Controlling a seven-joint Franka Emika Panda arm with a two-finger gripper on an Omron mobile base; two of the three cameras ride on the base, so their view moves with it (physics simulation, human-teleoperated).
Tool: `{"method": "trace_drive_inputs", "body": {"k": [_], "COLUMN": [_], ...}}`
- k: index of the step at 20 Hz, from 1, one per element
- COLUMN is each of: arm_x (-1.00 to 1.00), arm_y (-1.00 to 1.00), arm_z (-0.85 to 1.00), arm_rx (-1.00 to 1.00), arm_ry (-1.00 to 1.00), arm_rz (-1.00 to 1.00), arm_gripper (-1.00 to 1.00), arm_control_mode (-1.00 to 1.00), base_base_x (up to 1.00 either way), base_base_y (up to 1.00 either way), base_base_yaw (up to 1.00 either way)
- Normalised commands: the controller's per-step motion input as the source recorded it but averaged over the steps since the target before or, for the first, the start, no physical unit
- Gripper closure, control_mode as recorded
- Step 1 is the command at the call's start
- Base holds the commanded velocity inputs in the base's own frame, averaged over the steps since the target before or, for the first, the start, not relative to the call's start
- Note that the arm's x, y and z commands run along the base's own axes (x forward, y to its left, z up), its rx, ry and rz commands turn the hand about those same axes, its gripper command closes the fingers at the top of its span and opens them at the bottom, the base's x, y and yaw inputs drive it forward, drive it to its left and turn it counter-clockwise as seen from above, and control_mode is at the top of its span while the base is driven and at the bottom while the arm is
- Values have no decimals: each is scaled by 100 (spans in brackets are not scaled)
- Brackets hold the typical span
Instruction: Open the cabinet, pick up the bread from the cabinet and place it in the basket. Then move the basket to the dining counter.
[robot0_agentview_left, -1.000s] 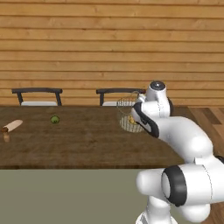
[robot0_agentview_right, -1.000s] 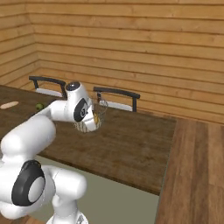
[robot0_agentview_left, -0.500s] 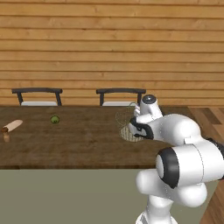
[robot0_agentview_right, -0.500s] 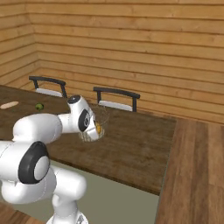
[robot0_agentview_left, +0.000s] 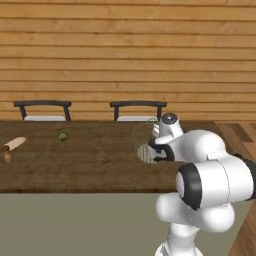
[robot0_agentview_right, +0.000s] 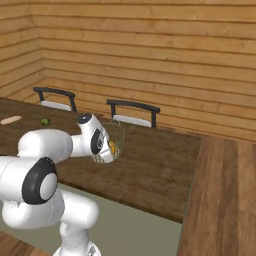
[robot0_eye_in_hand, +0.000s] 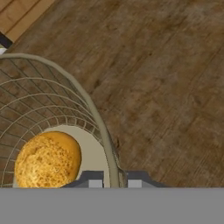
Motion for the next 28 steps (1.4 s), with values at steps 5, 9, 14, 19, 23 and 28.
{"method": "trace_drive_inputs", "body": {"k": [5,9,14,19,23,28], "arm_x": [1,0,-12,-31,-37,-48], "arm_y": [0,0,0,0,0,9], "arm_z": [-3,0,36,91,100,86], "arm_rx": [0,0,0,0,1,4], "arm_ry": [0,0,-3,-8,5,4], "arm_rz": [0,0,0,0,0,21], "arm_gripper": [-100,-100,-100,-100,-100,-100], "arm_control_mode": [-100,-100,-100,-100,-100,-100], "base_base_x": [0,0,0,0,0,0], "base_base_y": [0,0,0,0,0,0], "base_base_yaw": [0,0,0,0,0,0]}}
